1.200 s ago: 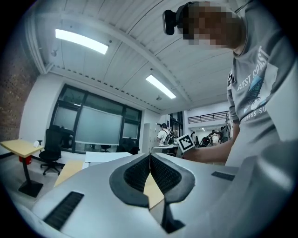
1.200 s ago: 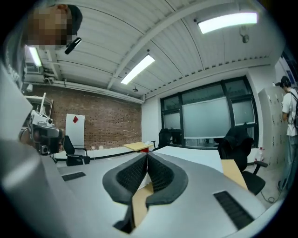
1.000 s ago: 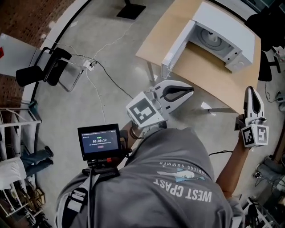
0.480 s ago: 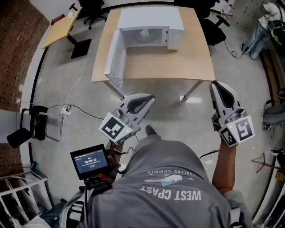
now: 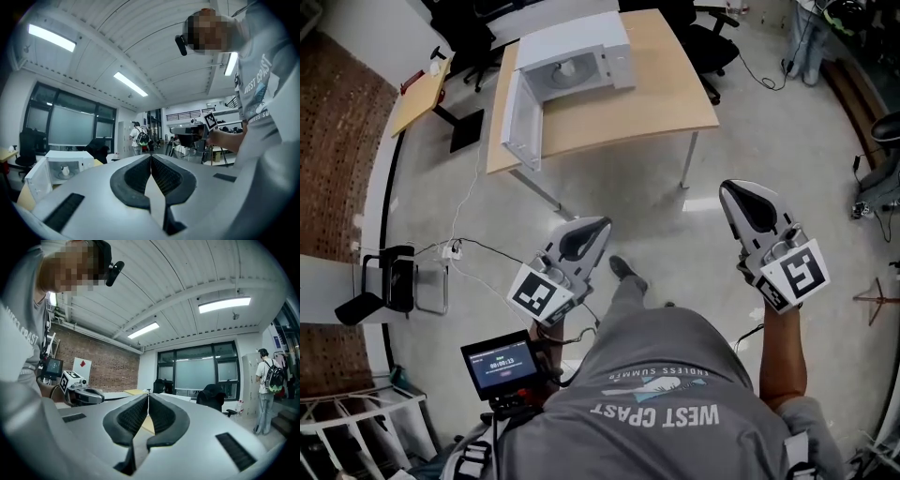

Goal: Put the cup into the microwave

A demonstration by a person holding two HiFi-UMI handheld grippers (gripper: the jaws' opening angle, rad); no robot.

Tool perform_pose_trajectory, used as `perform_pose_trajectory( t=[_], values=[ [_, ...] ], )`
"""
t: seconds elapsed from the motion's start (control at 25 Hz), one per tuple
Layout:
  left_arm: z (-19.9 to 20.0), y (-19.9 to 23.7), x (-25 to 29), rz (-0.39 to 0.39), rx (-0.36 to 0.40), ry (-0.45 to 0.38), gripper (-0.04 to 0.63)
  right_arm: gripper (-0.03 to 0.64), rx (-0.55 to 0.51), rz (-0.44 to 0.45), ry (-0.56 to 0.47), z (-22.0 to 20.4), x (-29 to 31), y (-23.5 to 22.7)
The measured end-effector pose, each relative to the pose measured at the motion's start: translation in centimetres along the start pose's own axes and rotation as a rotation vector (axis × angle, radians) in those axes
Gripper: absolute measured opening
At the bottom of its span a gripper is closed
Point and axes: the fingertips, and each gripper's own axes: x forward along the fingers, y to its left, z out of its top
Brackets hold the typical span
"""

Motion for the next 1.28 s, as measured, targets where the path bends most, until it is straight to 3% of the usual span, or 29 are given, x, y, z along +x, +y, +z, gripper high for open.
perform_pose_trajectory(
  t=[0.28,0.52,1.04,1.28],
  values=[
    [1.4,-5.2,-6.0,0.049,0.005,0.001,0.021,0.020,-0.002,0.036,-0.001,1.5,-4.2,5.7],
    [1.8,-6.4,-10.8,0.045,0.009,-0.036,0.021,0.018,-0.024,0.014,-0.004,2.1,-4.7,10.2],
    [-0.2,-5.6,-24.2,0.053,-0.061,0.015,0.021,0.018,0.010,-0.020,-0.003,3.6,-2.2,23.1],
    [-0.5,-7.9,-26.9,0.016,-0.057,0.051,0.021,0.018,0.011,-0.066,0.056,3.3,-5.3,25.6]
  ],
)
